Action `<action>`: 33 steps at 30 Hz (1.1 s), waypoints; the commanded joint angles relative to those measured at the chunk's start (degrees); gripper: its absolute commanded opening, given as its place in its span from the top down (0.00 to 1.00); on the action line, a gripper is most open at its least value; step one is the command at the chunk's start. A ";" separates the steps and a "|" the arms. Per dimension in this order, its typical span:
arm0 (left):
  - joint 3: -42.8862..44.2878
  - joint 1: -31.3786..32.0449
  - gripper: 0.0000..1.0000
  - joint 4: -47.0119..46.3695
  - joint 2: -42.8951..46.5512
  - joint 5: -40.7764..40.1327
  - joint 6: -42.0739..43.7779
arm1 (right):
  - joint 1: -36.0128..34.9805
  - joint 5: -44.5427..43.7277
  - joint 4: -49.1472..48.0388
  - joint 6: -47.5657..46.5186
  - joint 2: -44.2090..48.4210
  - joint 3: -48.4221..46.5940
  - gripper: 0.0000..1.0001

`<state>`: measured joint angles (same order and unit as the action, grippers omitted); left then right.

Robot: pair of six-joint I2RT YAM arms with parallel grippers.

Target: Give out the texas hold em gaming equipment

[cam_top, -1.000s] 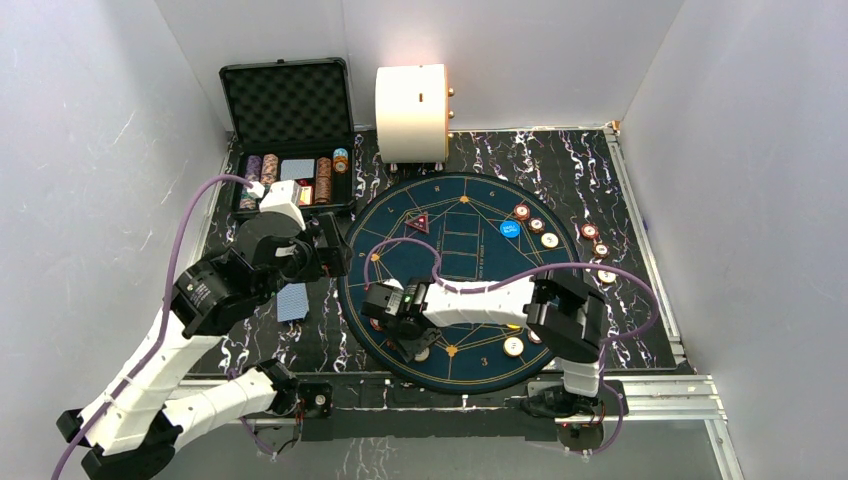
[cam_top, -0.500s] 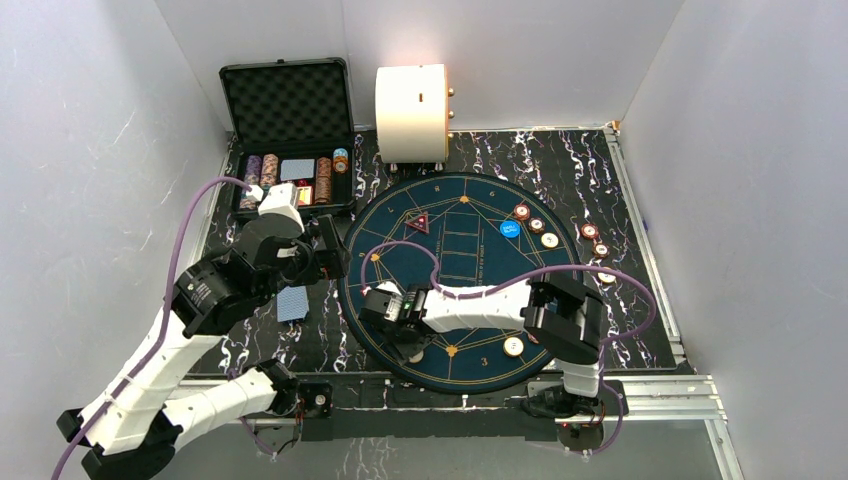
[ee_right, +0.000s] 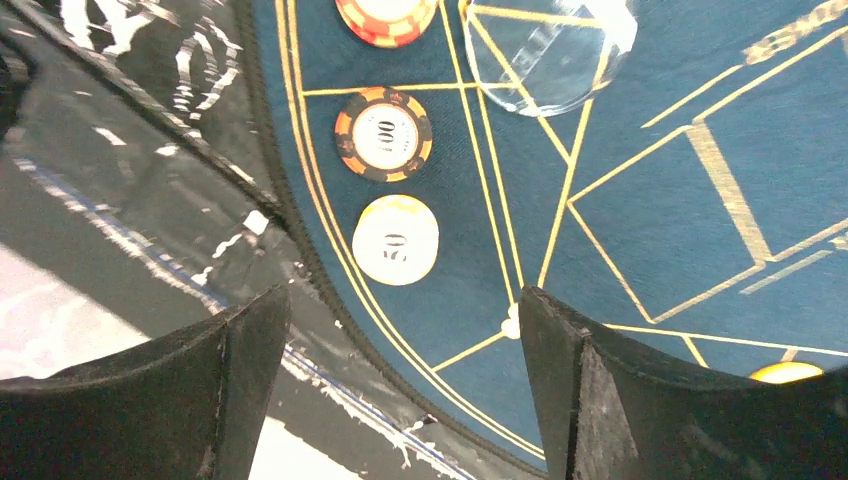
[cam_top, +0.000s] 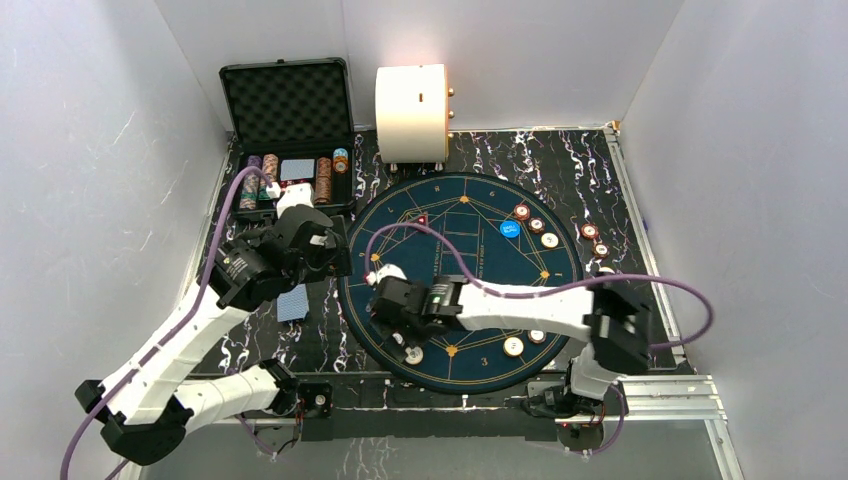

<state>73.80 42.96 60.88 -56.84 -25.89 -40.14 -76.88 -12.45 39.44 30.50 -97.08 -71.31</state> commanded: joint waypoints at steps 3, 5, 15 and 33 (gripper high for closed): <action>-2.67 -3.47 0.02 2.60 -0.92 -5.46 -0.10 | 3.07 -4.91 -0.93 -7.02 15.61 2.02 0.03; -6.47 -10.75 0.02 -0.25 -2.70 -0.11 3.65 | 7.21 -1.72 -3.23 -8.74 18.53 4.44 0.02; -8.58 -35.79 0.02 -4.85 -16.81 6.73 18.72 | 21.56 13.25 -10.55 -12.30 25.79 11.90 0.02; -16.27 -44.61 0.02 -16.61 -24.78 22.14 31.83 | 22.83 22.66 -12.87 -15.37 30.60 14.16 0.02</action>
<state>59.00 -1.21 46.00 -82.48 -7.84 -12.97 -54.33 7.31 30.70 16.82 -68.38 -57.52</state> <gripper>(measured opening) 0.983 0.983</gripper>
